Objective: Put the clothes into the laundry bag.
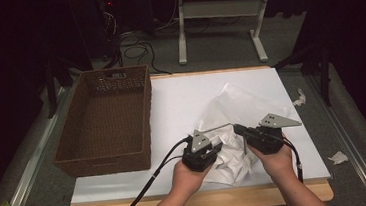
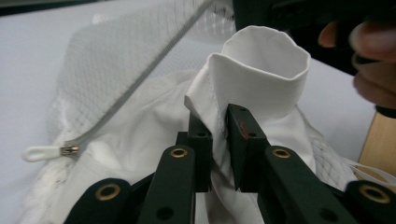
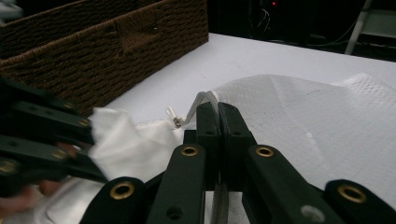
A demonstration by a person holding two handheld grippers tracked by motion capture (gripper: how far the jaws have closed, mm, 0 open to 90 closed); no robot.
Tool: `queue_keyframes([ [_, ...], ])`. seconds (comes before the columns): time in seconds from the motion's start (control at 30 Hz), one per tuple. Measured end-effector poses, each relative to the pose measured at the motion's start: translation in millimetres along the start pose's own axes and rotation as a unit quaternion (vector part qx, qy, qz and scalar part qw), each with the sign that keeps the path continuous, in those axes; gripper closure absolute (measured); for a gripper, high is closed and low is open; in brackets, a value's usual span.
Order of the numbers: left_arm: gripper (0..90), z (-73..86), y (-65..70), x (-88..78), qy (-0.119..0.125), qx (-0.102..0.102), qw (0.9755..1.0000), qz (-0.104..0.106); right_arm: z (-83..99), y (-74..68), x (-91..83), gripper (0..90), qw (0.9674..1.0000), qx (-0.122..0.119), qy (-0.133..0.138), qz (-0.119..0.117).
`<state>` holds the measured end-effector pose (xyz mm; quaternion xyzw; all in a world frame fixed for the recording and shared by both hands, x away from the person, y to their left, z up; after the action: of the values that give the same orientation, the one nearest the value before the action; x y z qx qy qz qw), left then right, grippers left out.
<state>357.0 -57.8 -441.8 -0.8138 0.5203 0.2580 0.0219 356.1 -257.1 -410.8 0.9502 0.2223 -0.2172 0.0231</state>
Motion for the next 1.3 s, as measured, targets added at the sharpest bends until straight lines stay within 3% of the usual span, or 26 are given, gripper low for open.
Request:
queue_keyframes([
  [0.1,70.1,-4.5,-6.5,15.6,-0.020,-0.011,0.9992,-0.032,-1.6,-0.9,-2.7,89.3,1.0000,-0.001,0.006,-0.005],
  [0.2,59.5,-7.5,-9.9,20.9,-0.011,-0.040,0.9982,-0.043,-2.3,-2.0,-4.0,89.3,1.0000,-0.001,0.009,-0.004],
  [0.27,49.4,-7.9,-10.5,20.5,-0.007,-0.041,0.9981,-0.046,-2.2,-2.0,-4.0,89.3,1.0000,-0.002,0.008,-0.005],
  [0.33,38.1,-7.8,-10.7,15.1,-0.002,-0.032,0.9986,-0.042,-2.0,-1.0,-4.2,89.2,0.9999,-0.004,0.010,-0.004],
  [0.4,31.1,-5.9,-5.8,-6.2,0.029,-0.013,0.9988,-0.037,-2.0,1.1,-5.7,89.2,0.9999,-0.001,0.010,-0.002],
  [0.53,28.2,0.1,2.4,-27.9,0.059,-0.001,0.9978,-0.031,-1.7,2.2,-3.9,89.2,1.0000,-0.002,0.009,-0.001],
  [0.57,29.5,7.4,10.3,-35.8,0.066,0.017,0.9975,-0.018,-1.8,1.9,-3.7,89.3,1.0000,-0.003,0.009,-0.001],
  [0.67,31.9,15.8,16.3,-34.4,0.052,0.027,0.9982,-0.011,-2.2,0.1,-3.8,89.3,0.9999,-0.005,0.009,0.000],
  [0.73,29.9,22.4,23.4,-20.8,0.014,0.023,0.9996,0.009,-2.2,-1.3,-3.6,89.2,1.0000,-0.003,0.008,0.000],
  [0.77,28.8,22.4,23.4,-20.8,0.014,0.023,0.9996,0.009,-2.2,-1.3,-3.6,89.2,1.0000,-0.003,0.008,0.000],
  [0.8,29.1,24.2,29.2,-9.9,-0.011,0.042,0.9991,-0.007,-2.2,-2.2,-3.7,89.2,1.0000,-0.005,0.008,-0.002],
  [0.83,30.0,24.8,28.9,-4.0,-0.026,0.042,0.9986,-0.016,-2.2,-2.4,-3.9,89.2,0.9999,-0.005,0.009,-0.002],
  [0.87,34.1,24.8,28.9,-4.0,-0.026,0.042,0.9986,-0.016,-2.2,-2.4,-3.9,89.2,0.9999,-0.005,0.009,-0.002],
  [0.9,45.3,25.5,22.8,3.7,-0.037,0.022,0.9989,-0.021,-2.0,-2.5,-4.6,89.3,1.0000,-0.001,0.009,0.000],
  [1.0,68.2,21.5,17.6,6.1,-0.035,0.015,0.9990,-0.024,-2.1,-1.6,-4.9,89.3,0.9999,-0.003,0.010,-0.001],
  [1.03,72.7,13.0,14.6,4.5,-0.023,0.017,0.9990,-0.035,-2.0,-0.9,-4.9,89.3,0.9999,-0.001,0.010,-0.002],
  [1.13,77.9,-0.1,12.9,6.7,-0.017,0.022,0.9992,-0.029,-1.8,0.0,-4.4,89.3,0.9999,0.001,0.012,-0.006],
  [1.23,78.8,-4.8,18.5,19.0,-0.046,0.041,0.9981,-0.011,-3.2,1.3,-5.2,89.3,0.9999,0.003,0.016,-0.006],
  [1.3,78.8,-4.7,18.7,29.1,-0.062,0.042,0.9972,-0.007,-3.5,3.0,-6.4,89.4,0.9998,0.008,0.018,-0.007],
])
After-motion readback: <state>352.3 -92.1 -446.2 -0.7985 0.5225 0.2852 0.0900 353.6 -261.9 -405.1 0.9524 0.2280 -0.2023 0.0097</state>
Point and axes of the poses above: each handheld gripper's, and its own axes: x roughly forward along the jaws, z roughly out of its underside, y roughly to its right, the point moved 2 cm from there along x, roughly forward along the jaws, and after that the axes turned 11 degrees about z, right-handed, at the moved point
